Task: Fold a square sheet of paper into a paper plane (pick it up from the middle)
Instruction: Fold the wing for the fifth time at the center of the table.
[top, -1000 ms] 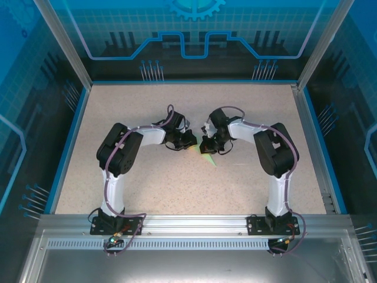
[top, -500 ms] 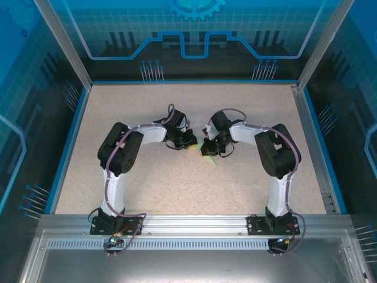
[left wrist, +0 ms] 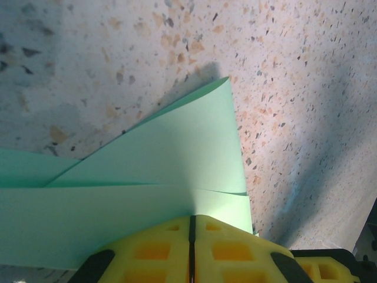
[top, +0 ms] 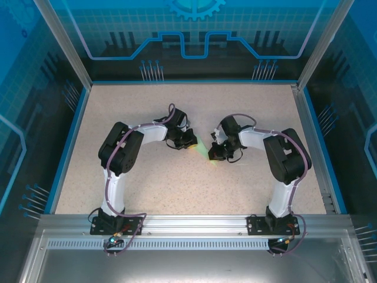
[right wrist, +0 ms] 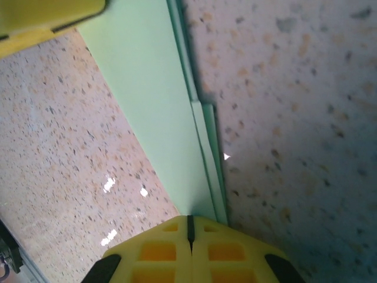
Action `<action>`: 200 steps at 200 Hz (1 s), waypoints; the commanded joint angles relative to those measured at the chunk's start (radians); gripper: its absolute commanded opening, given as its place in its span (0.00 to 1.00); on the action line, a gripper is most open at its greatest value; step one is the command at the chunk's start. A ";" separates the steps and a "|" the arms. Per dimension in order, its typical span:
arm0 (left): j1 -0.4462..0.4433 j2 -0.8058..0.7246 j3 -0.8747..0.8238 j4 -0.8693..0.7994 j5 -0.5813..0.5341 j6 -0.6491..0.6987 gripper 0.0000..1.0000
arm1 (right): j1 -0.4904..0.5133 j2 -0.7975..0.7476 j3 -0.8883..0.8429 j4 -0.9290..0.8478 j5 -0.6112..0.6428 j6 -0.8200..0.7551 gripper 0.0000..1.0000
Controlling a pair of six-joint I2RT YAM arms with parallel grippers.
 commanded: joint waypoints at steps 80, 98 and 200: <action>0.019 0.080 0.002 -0.160 -0.174 0.031 0.09 | -0.049 -0.102 -0.152 -0.167 0.076 0.027 0.00; 0.018 0.080 0.007 -0.161 -0.170 0.033 0.09 | -0.063 -0.132 -0.152 -0.160 0.078 0.037 0.00; -0.051 -0.151 0.148 -0.267 -0.193 0.115 0.34 | -0.112 -0.352 -0.109 -0.016 0.261 0.084 0.49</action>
